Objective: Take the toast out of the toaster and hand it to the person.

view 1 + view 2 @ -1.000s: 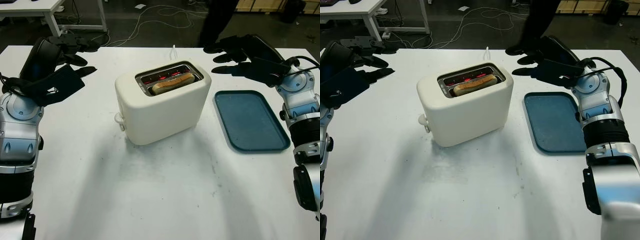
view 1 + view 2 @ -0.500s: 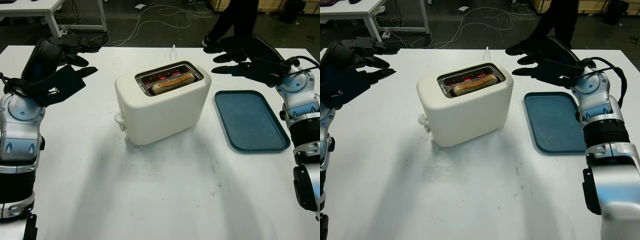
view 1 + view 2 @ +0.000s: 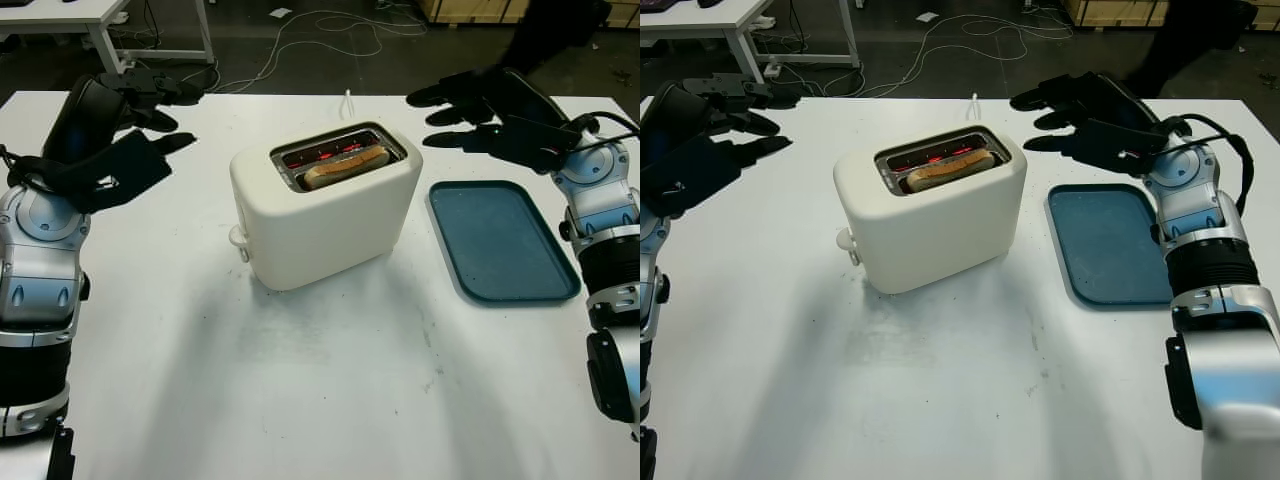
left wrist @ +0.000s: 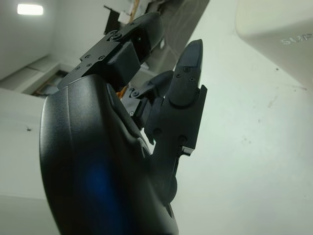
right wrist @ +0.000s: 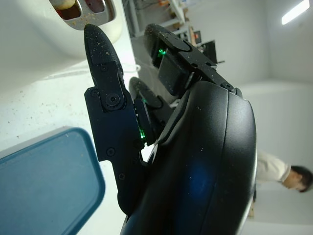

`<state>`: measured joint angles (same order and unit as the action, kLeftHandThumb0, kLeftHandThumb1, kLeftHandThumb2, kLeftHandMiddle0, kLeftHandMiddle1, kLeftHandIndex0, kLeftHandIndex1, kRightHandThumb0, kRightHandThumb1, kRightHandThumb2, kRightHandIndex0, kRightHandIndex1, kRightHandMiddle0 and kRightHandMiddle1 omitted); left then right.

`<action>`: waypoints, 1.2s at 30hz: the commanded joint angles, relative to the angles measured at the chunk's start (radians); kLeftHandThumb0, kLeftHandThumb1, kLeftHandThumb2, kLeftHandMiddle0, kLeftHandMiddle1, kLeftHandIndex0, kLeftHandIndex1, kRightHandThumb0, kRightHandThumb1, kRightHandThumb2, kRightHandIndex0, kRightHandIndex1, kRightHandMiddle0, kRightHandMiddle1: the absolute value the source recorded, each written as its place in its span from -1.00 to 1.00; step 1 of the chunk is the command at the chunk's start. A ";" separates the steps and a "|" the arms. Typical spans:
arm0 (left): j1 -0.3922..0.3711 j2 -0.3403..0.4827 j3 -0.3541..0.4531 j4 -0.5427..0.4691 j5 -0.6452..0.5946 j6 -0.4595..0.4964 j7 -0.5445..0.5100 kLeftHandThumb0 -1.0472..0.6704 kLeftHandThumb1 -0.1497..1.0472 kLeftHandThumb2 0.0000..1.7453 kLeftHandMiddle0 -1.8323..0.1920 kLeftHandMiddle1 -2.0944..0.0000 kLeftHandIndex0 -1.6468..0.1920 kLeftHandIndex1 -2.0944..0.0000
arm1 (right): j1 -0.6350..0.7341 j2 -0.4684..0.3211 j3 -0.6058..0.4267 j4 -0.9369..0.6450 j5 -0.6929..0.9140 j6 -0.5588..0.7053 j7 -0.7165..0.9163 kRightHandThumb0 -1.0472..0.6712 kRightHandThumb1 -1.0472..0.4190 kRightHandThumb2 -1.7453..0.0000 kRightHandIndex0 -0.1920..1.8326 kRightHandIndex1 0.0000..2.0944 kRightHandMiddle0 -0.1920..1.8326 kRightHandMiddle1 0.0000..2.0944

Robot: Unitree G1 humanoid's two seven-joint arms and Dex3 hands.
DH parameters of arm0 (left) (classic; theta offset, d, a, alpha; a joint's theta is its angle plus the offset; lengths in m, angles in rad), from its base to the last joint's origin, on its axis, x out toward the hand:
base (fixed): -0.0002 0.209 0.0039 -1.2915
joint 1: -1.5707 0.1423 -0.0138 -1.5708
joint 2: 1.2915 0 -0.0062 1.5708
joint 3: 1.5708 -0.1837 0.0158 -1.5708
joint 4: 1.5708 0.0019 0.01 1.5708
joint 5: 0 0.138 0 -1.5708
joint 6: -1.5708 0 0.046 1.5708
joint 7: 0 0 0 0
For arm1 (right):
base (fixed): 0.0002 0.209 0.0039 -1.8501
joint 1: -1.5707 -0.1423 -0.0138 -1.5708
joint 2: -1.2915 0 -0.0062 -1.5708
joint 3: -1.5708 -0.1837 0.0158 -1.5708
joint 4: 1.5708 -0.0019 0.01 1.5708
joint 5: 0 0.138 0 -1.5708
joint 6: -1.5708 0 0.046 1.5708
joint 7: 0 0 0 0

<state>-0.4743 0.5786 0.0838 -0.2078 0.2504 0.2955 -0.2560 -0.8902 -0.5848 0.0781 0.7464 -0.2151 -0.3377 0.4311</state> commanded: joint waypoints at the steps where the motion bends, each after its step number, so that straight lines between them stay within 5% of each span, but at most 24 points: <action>1: 0.001 -0.001 0.003 -0.008 0.006 -0.008 0.008 -0.09 0.77 -1.00 0.17 0.35 -0.07 0.82 | 0.001 -0.006 -0.002 0.009 0.000 -0.031 -0.008 -0.46 -0.79 1.00 0.04 -0.98 -0.05 -0.99; 36: -0.007 -0.015 -0.004 0.026 -0.024 -0.032 -0.007 -0.11 0.78 -0.95 0.22 0.30 -0.05 0.84 | 0.016 -0.001 -0.003 -0.044 0.004 0.035 0.003 -0.46 -0.80 1.00 0.03 -1.00 -0.06 -1.00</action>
<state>-0.4743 0.5669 0.0855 -0.1851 0.2302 0.2755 -0.2578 -0.8859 -0.5847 0.0781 0.7233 -0.2152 -0.3203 0.4318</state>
